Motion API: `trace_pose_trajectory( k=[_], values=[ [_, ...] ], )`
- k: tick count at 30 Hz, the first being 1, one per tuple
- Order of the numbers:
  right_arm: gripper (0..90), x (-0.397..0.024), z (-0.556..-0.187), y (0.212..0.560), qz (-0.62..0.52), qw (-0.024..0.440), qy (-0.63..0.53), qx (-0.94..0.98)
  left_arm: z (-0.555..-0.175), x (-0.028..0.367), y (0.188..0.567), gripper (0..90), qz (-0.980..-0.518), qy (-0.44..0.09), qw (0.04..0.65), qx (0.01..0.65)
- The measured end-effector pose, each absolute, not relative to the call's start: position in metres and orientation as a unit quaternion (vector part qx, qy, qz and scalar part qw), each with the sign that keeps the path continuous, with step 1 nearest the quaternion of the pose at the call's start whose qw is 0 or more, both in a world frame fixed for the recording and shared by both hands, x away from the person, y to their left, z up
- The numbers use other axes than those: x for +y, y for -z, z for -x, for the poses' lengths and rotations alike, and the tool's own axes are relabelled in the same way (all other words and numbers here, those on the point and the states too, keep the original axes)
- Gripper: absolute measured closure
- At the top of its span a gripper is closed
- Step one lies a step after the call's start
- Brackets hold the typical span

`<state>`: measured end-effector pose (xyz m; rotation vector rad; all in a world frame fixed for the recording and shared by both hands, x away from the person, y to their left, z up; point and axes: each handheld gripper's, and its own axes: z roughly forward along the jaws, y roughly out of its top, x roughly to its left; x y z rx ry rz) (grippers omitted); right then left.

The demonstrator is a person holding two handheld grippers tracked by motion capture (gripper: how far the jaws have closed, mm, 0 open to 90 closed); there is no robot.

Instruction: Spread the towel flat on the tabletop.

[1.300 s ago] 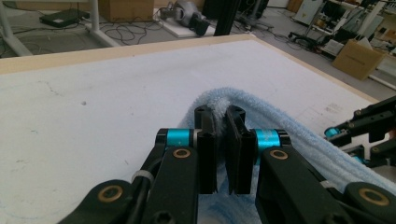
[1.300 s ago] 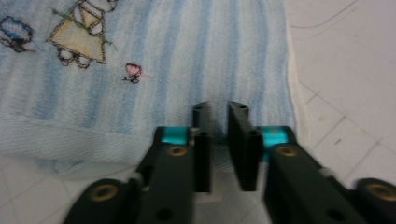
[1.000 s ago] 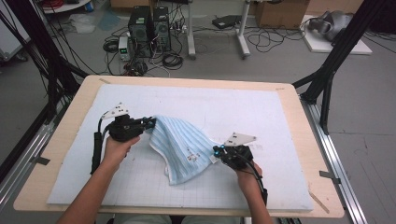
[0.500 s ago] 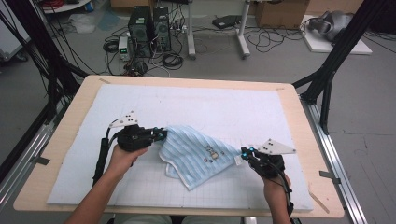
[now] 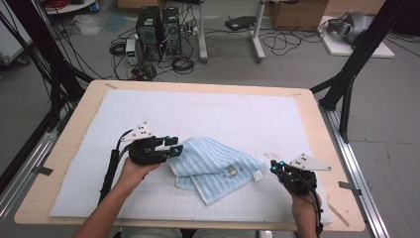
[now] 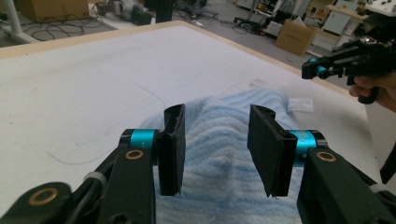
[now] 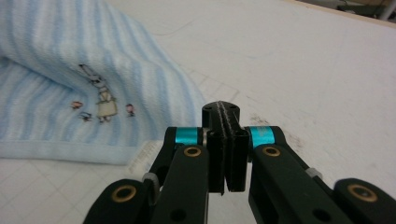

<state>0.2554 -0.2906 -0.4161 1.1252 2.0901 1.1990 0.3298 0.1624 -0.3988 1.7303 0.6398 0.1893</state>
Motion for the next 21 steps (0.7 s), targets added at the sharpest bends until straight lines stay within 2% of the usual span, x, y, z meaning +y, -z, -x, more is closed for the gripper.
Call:
trace_pose_trajectory(
  k=[2,6,10,16,19,21],
  values=[
    [69.9,-0.281,-0.258,0.415,-0.397,0.235,-0.444,0.768,-0.330,0.165,0.398,54.9,-0.744,-0.090,0.601,0.277],
    [47.2,-0.253,-0.266,0.415,-0.367,0.217,-0.469,0.774,-0.331,0.170,0.399,52.0,-0.738,-0.106,0.604,0.282],
    [32.2,-0.220,-0.272,0.416,-0.319,0.178,-0.502,0.784,-0.332,0.178,0.404,46.9,-0.731,-0.121,0.602,0.297],
    [30.9,-0.174,-0.281,0.424,-0.266,0.157,-0.476,0.824,-0.333,0.188,0.406,46.7,-0.726,-0.132,0.600,0.309],
    [44.9,-0.161,-0.284,0.428,-0.253,0.163,-0.458,0.837,-0.334,0.192,0.407,46.7,-0.724,-0.133,0.598,0.316],
    [60.5,-0.157,-0.285,0.429,-0.244,0.166,-0.452,0.842,-0.334,0.194,0.408,46.7,-0.725,-0.136,0.597,0.317]
  ],
)
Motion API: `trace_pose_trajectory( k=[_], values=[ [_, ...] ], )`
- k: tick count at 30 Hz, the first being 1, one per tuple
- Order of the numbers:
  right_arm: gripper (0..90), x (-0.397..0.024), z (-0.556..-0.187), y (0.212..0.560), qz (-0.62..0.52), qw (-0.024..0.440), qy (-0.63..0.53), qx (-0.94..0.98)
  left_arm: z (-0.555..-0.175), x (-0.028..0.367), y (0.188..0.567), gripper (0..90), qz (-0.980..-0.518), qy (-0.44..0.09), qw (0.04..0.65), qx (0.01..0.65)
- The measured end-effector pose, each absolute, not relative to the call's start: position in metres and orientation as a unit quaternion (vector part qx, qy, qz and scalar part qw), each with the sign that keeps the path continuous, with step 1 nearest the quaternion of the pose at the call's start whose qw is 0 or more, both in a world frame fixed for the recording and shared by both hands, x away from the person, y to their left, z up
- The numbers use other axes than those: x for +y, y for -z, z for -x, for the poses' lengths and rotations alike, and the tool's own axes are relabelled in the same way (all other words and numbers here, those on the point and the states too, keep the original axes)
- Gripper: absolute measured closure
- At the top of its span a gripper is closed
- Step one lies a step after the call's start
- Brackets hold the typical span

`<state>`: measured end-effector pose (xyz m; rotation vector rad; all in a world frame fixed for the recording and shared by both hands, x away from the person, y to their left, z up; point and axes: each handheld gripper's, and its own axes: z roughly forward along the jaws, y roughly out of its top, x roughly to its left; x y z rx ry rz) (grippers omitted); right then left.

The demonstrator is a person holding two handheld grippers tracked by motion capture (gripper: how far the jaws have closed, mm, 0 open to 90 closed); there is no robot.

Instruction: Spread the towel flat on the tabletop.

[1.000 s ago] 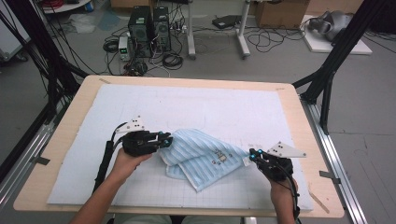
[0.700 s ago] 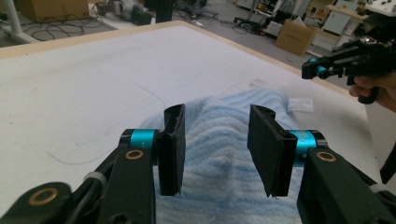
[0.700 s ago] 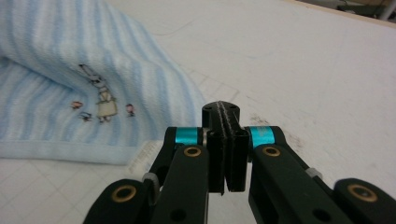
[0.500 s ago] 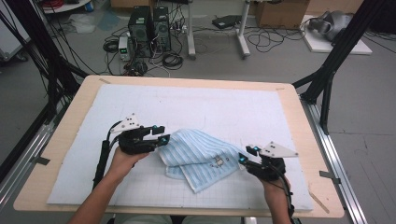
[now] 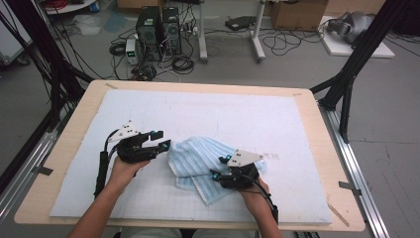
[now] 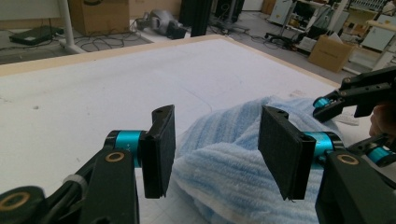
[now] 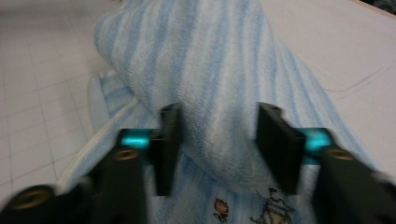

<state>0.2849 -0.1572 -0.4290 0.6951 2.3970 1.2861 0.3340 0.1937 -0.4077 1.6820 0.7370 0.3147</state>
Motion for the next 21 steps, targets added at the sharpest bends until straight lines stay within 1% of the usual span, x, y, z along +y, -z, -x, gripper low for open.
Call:
trace_pose_trajectory(
  k=[2,4,6,13,21],
  values=[
    [73.5,-0.158,-0.285,0.429,-0.239,0.169,-0.448,0.845,-0.334,0.195,0.408,46.7,-0.724,-0.135,0.596,0.319],
    [82.6,-0.163,-0.284,0.428,-0.239,0.166,-0.457,0.841,-0.335,0.197,0.408,46.7,-0.723,-0.136,0.597,0.322],
    [84.2,-0.169,-0.283,0.425,-0.242,0.165,-0.464,0.836,-0.335,0.197,0.409,46.5,-0.721,-0.136,0.597,0.324],
    [84.1,-0.199,-0.273,0.417,-0.257,0.172,-0.488,0.816,-0.335,0.194,0.410,46.4,-0.723,-0.132,0.596,0.323],
    [84.2,-0.234,-0.258,0.408,-0.281,0.194,-0.503,0.794,-0.334,0.180,0.416,45.5,-0.737,-0.103,0.589,0.315]
  ],
)
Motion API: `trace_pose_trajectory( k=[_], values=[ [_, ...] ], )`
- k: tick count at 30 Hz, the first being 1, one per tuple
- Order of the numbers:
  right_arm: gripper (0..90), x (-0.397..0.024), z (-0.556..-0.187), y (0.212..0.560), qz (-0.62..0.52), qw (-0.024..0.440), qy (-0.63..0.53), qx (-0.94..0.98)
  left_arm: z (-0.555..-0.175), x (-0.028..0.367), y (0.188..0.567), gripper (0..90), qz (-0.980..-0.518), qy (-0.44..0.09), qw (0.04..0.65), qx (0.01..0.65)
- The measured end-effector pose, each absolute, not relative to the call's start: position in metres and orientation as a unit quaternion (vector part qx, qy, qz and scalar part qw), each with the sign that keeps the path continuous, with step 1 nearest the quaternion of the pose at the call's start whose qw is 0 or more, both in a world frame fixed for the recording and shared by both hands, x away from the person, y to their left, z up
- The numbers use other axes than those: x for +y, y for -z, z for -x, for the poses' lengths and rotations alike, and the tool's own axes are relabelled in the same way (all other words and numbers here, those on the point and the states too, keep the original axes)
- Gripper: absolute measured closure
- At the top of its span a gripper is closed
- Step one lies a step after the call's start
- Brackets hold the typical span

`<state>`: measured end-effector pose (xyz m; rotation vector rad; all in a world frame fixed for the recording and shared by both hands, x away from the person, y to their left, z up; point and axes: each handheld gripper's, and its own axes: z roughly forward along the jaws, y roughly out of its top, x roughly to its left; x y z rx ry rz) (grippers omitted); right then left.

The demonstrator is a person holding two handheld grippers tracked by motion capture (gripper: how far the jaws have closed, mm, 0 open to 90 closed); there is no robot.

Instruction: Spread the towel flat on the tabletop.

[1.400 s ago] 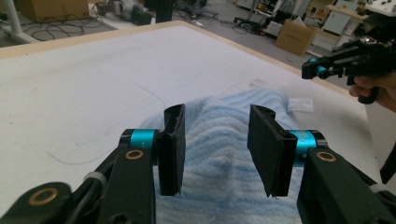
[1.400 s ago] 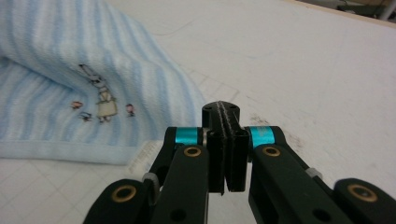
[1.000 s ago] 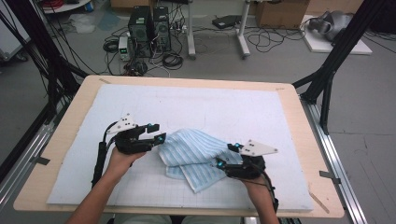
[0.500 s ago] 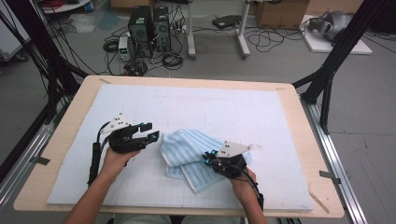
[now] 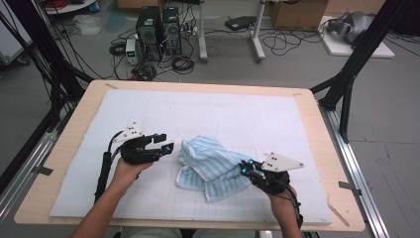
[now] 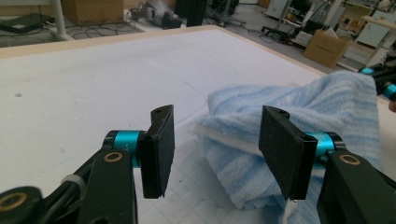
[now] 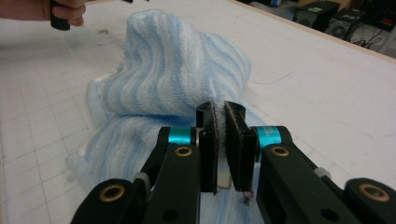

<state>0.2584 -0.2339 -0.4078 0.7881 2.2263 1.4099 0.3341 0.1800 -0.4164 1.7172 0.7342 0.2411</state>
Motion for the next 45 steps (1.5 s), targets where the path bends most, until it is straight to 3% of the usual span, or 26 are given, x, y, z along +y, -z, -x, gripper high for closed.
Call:
trace_pose_trajectory(
  k=[13,21,23,24,25,27,40,45],
  values=[
    [84.9,-0.278,-0.236,0.405,-0.318,0.219,-0.509,0.769,-0.335,0.145,0.432,32.2,-0.761,-0.035,0.570,0.309],
    [85.0,-0.285,-0.232,0.407,-0.324,0.219,-0.511,0.765,-0.335,0.111,0.446,28.9,-0.806,-0.035,0.508,0.302],
    [84.9,-0.286,-0.231,0.407,-0.324,0.219,-0.513,0.764,-0.338,0.108,0.449,43.9,-0.816,-0.032,0.492,0.303],
    [84.9,-0.286,-0.231,0.406,-0.326,0.216,-0.514,0.763,-0.340,0.107,0.450,55.2,-0.822,-0.031,0.484,0.297],
    [84.9,-0.287,-0.231,0.406,-0.324,0.218,-0.516,0.763,-0.340,0.107,0.450,72.0,-0.827,-0.040,0.478,0.292],
    [84.9,-0.287,-0.230,0.406,-0.325,0.215,-0.517,0.762,-0.342,0.109,0.448,79.5,-0.825,-0.066,0.476,0.299],
    [85.6,-0.262,-0.237,0.397,-0.288,0.200,-0.535,0.768,-0.369,0.134,0.419,81.0,-0.754,-0.238,0.537,0.294],
    [85.8,-0.244,-0.238,0.398,-0.268,0.173,-0.546,0.775,-0.374,0.144,0.420,78.5,-0.746,-0.256,0.537,0.297]
  ],
)
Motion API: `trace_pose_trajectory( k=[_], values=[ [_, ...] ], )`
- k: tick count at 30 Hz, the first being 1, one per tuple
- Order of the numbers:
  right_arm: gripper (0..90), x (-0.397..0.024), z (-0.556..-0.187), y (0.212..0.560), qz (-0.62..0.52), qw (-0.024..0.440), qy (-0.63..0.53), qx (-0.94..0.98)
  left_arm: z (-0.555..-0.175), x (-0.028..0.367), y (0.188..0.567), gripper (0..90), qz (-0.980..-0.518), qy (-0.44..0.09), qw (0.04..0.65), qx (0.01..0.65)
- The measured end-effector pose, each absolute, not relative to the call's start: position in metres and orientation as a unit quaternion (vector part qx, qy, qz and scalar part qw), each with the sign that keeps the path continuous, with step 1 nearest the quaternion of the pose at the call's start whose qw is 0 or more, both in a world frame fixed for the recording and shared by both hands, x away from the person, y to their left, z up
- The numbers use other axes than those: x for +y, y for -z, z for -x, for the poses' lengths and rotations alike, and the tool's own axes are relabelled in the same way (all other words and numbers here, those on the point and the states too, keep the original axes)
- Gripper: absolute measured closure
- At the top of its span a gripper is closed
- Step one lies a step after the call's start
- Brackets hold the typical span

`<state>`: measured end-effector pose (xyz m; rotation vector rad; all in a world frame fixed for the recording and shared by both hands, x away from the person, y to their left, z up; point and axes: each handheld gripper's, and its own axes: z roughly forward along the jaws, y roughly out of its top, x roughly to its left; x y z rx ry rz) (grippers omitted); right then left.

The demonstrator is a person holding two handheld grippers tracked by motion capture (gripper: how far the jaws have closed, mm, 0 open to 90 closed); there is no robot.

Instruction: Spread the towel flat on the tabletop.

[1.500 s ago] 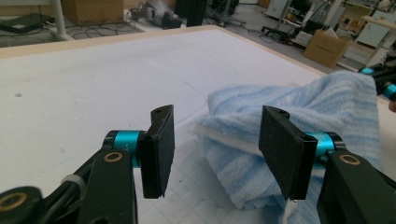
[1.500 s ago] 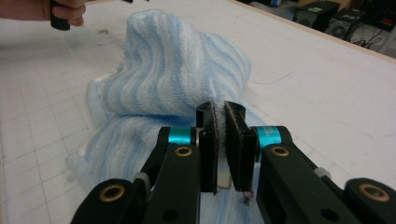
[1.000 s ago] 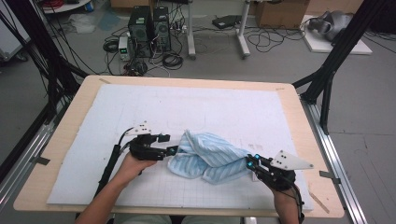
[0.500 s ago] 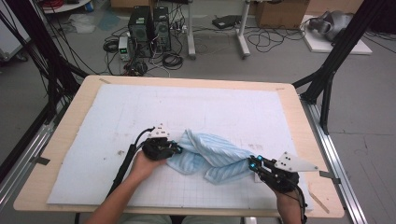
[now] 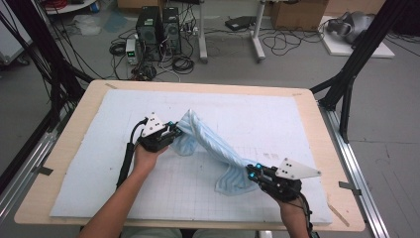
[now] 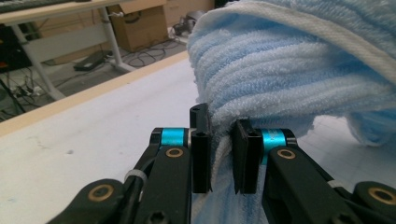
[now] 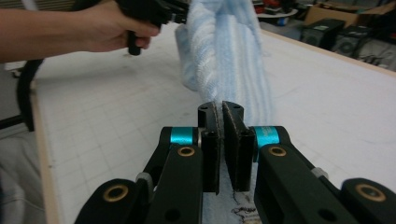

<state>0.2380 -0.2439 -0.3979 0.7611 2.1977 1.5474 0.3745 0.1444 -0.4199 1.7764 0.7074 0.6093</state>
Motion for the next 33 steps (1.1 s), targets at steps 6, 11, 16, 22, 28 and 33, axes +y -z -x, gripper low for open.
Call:
trace_pose_trajectory(
  k=[6,11,16,22,28,33],
  values=[
    [85.9,-0.220,-0.239,0.413,-0.247,0.134,-0.534,0.797,-0.376,0.161,0.428,57.4,-0.737,-0.218,0.519,0.375],
    [85.9,-0.206,-0.239,0.426,-0.233,0.109,-0.516,0.817,-0.374,0.179,0.429,40.4,-0.725,-0.199,0.521,0.405],
    [85.9,-0.192,-0.238,0.437,-0.211,0.075,-0.488,0.844,-0.366,0.192,0.423,36.8,-0.731,-0.215,0.516,0.392],
    [85.8,-0.186,-0.239,0.443,-0.210,0.058,-0.472,0.854,-0.361,0.203,0.423,34.0,-0.729,-0.207,0.525,0.386],
    [64.5,-0.188,-0.248,0.434,-0.226,0.057,-0.488,0.841,-0.349,0.210,0.421,39.9,-0.745,-0.183,0.527,0.367],
    [49.2,-0.190,-0.269,0.409,-0.245,0.093,-0.513,0.818,-0.339,0.215,0.418,40.0,-0.743,-0.187,0.532,0.360]
  ],
)
